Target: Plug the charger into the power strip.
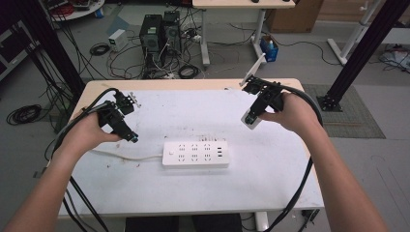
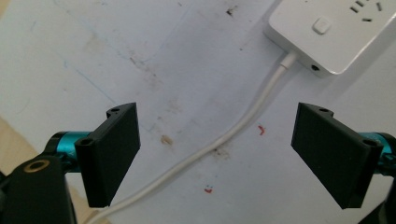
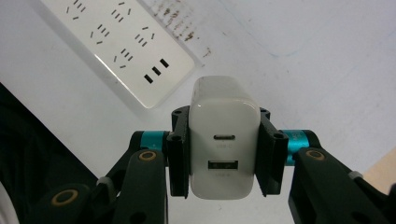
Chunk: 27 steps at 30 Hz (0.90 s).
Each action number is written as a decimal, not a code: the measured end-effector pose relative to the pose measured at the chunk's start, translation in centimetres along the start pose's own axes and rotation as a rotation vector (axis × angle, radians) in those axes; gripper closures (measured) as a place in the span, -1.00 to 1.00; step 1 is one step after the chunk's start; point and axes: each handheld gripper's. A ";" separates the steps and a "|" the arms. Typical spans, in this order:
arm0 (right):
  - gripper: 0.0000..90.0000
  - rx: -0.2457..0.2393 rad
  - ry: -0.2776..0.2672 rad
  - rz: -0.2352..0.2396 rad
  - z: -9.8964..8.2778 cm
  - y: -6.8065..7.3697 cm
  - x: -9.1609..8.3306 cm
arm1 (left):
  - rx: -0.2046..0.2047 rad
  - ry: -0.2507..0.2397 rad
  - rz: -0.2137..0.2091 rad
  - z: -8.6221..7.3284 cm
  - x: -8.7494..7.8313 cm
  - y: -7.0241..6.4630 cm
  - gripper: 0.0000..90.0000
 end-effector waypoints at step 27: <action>0.38 -0.623 0.200 0.047 6.0 9.0 12.0 | 0.065 -0.076 -0.062 -1.9 1.5 -1.8 -0.66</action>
Point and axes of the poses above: each handheld gripper's, and its own axes: x roughly forward along the jaws, z roughly out of its top, y roughly to its left, and after that the axes turned 10 degrees about x, right-handed
